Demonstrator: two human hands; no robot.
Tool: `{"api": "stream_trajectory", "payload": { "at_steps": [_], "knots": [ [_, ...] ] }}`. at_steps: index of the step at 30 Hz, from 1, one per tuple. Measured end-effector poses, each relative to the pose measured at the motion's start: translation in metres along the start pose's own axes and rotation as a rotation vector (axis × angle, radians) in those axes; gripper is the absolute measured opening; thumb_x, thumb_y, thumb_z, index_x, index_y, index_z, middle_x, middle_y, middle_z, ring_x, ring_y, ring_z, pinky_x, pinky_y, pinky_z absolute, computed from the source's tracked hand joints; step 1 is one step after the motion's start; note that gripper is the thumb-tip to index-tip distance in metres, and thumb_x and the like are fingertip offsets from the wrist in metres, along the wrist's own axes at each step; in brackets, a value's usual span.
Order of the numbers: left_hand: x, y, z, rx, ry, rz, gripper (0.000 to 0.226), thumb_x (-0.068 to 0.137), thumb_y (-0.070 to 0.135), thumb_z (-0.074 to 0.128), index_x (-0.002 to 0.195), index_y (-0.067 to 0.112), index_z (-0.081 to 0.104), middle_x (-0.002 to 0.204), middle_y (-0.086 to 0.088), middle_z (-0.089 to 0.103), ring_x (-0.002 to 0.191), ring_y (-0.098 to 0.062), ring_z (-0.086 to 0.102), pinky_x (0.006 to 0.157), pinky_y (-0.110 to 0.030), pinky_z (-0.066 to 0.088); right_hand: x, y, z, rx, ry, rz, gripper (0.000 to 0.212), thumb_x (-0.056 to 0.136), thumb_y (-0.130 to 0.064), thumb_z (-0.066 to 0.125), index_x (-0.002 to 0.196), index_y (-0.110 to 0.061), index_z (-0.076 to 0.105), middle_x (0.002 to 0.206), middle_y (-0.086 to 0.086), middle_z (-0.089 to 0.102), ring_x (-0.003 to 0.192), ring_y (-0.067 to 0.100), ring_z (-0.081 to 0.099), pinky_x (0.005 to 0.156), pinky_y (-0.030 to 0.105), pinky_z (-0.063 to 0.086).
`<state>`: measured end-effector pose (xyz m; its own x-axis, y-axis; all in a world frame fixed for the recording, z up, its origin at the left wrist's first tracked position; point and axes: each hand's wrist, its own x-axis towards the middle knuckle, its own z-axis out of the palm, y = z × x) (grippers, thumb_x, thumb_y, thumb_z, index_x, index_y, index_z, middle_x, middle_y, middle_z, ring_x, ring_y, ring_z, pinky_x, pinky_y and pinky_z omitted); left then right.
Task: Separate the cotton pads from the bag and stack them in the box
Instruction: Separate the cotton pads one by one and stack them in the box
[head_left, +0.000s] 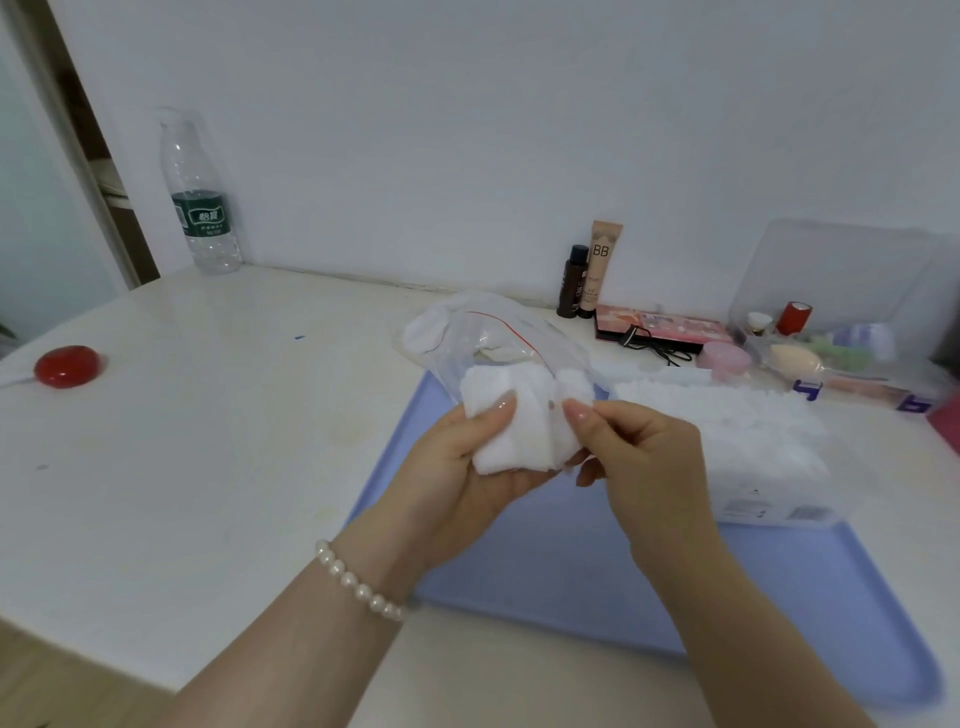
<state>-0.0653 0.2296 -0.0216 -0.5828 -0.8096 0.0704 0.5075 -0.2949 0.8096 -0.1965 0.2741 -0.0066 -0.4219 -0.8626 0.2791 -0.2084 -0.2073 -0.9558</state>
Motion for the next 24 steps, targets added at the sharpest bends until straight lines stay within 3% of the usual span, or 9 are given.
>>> {"api": "stream_trajectory", "payload": {
  "at_steps": [3, 6, 8, 11, 15, 19, 22, 24],
  "knots": [
    [-0.001, 0.000, -0.003, 0.016, -0.040, -0.015, 0.041, 0.087, 0.020, 0.048, 0.121, -0.001, 0.055, 0.123, -0.021, 0.061, 0.109, -0.032, 0.061, 0.101, -0.044, 0.046, 0.001, -0.003, -0.005, 0.077, -0.033, 0.059, 0.024, 0.087, -0.008, 0.061, 0.065, -0.014, 0.069, 0.047, 0.000, 0.060, 0.042, 0.010, 0.049, 0.045, 0.017, 0.044],
    [0.001, -0.002, -0.001, 0.018, 0.058, -0.018, 0.033, 0.087, 0.014, 0.057, 0.115, -0.003, 0.059, 0.115, -0.019, 0.066, 0.107, -0.030, 0.064, 0.093, -0.037, 0.051, 0.002, -0.005, -0.005, 0.143, -0.058, 0.121, 0.026, 0.090, -0.010, 0.056, 0.067, -0.011, 0.067, 0.050, -0.002, 0.058, 0.045, 0.009, 0.049, 0.047, 0.019, 0.043],
    [0.002, -0.001, -0.001, -0.047, 0.120, 0.006, 0.024, 0.085, 0.012, 0.054, 0.101, 0.003, 0.070, 0.107, -0.015, 0.070, 0.100, -0.026, 0.067, 0.090, -0.037, 0.053, 0.004, -0.007, -0.006, 0.277, -0.047, 0.185, 0.028, 0.093, -0.012, 0.051, 0.067, -0.008, 0.059, 0.054, -0.001, 0.054, 0.049, 0.010, 0.047, 0.048, 0.024, 0.041],
    [0.003, 0.002, -0.001, -0.095, 0.188, 0.028, 0.032, 0.091, 0.006, 0.046, 0.080, 0.009, 0.076, 0.096, -0.011, 0.073, 0.087, -0.022, 0.070, 0.086, -0.038, 0.053, 0.007, -0.009, -0.010, 0.493, 0.000, 0.243, 0.030, 0.096, -0.011, 0.043, 0.066, -0.011, 0.047, 0.061, 0.001, 0.050, 0.057, 0.014, 0.047, 0.046, 0.025, 0.038],
    [0.005, 0.000, -0.005, 0.009, 0.285, -0.007, 0.022, 0.095, 0.007, 0.046, 0.108, -0.001, 0.062, 0.099, -0.013, 0.072, 0.087, -0.022, 0.070, 0.080, -0.032, 0.056, 0.008, -0.014, -0.014, 0.648, -0.049, 0.251, 0.018, 0.089, -0.012, 0.048, 0.073, -0.009, 0.055, 0.069, 0.004, 0.060, 0.061, 0.017, 0.059, 0.043, 0.025, 0.045],
    [0.005, -0.004, -0.005, 0.098, 0.274, -0.074, 0.027, 0.095, 0.009, 0.048, 0.114, -0.008, 0.058, 0.110, -0.025, 0.066, 0.091, -0.028, 0.065, 0.079, -0.032, 0.056, 0.004, -0.016, -0.012, 0.488, -0.194, 0.219, 0.014, 0.076, -0.019, 0.057, 0.074, -0.006, 0.058, 0.065, 0.008, 0.063, 0.047, 0.022, 0.060, 0.038, 0.023, 0.044],
    [0.001, -0.004, 0.002, 0.143, 0.175, -0.108, 0.022, 0.092, 0.005, 0.049, 0.104, -0.006, 0.064, 0.099, -0.027, 0.067, 0.076, -0.027, 0.062, 0.081, -0.034, 0.055, 0.001, -0.010, -0.006, 0.357, -0.160, 0.199, 0.010, 0.087, -0.011, 0.056, 0.078, -0.006, 0.058, 0.061, 0.008, 0.065, 0.044, 0.027, 0.062, 0.037, 0.024, 0.046],
    [0.000, -0.004, 0.003, 0.116, 0.136, -0.117, 0.027, 0.090, 0.010, 0.051, 0.108, -0.006, 0.063, 0.097, -0.027, 0.064, 0.078, -0.032, 0.056, 0.085, -0.037, 0.054, 0.000, -0.008, -0.004, 0.288, -0.106, 0.183, 0.011, 0.090, -0.009, 0.055, 0.079, -0.009, 0.058, 0.057, 0.008, 0.063, 0.043, 0.029, 0.062, 0.037, 0.025, 0.047]
  ]
}}
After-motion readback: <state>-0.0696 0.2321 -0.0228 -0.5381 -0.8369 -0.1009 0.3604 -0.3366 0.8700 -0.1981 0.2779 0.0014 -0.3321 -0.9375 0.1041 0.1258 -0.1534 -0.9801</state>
